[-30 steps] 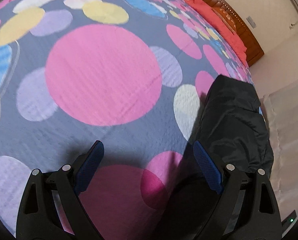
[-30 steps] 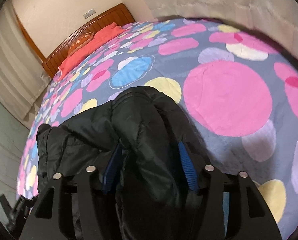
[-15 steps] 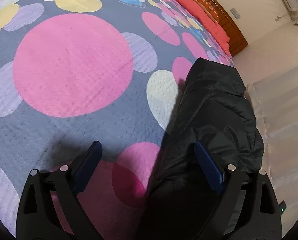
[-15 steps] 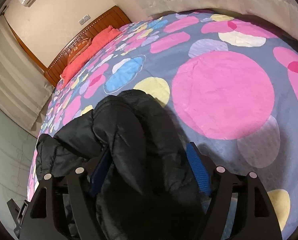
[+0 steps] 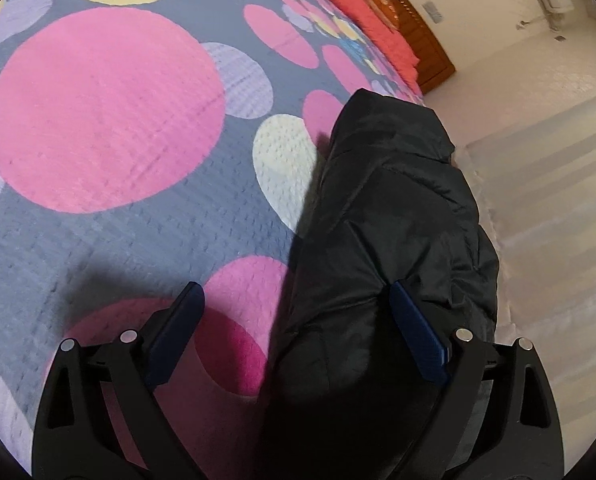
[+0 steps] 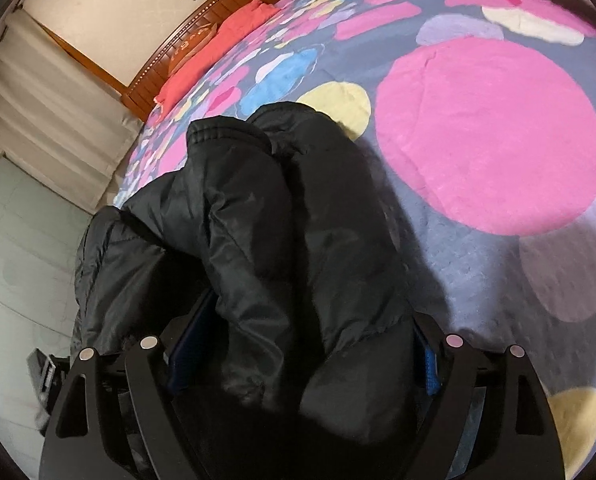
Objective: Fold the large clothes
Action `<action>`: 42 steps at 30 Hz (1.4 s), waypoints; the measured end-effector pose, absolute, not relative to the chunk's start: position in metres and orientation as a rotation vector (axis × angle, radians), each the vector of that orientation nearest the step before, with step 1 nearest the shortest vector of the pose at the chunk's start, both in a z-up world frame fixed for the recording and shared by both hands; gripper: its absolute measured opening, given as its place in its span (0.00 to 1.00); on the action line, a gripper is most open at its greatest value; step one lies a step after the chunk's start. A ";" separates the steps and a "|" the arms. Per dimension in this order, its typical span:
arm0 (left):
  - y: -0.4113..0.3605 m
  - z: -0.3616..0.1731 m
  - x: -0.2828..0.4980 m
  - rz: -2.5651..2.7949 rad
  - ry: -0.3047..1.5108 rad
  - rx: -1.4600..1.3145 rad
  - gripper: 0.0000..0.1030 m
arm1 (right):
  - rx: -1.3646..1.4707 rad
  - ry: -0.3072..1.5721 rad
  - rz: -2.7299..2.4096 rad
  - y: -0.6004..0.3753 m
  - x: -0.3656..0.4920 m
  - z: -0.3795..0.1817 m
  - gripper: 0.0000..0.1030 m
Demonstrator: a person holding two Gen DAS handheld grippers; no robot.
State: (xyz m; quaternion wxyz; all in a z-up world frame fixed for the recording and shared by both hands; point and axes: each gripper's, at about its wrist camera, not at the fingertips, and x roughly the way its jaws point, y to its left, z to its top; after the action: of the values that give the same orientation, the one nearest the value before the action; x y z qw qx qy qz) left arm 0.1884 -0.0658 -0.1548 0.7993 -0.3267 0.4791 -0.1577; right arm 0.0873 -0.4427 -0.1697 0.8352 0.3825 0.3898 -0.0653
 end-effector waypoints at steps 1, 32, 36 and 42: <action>-0.067 -0.155 0.190 -0.347 1.028 -0.697 0.93 | 0.801 0.828 -0.132 -0.442 0.089 -0.169 0.79; -0.083 -0.110 0.231 -0.618 1.007 -0.545 0.81 | 0.857 0.725 0.089 -0.371 0.123 -0.159 0.30; -0.059 -0.106 0.247 -0.573 0.987 -0.555 0.81 | 0.846 0.732 0.139 -0.350 0.160 -0.153 0.30; -0.023 -0.101 0.280 -0.494 0.953 -0.559 0.81 | 0.859 0.752 0.210 -0.320 0.218 -0.156 0.30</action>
State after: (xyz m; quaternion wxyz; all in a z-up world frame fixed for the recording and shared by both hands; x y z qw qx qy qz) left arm 0.2797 -0.0231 -0.1014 0.8224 -0.2629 0.4479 -0.2323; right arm 0.2176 -0.3203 -0.1556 0.8363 0.4058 0.3551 0.0992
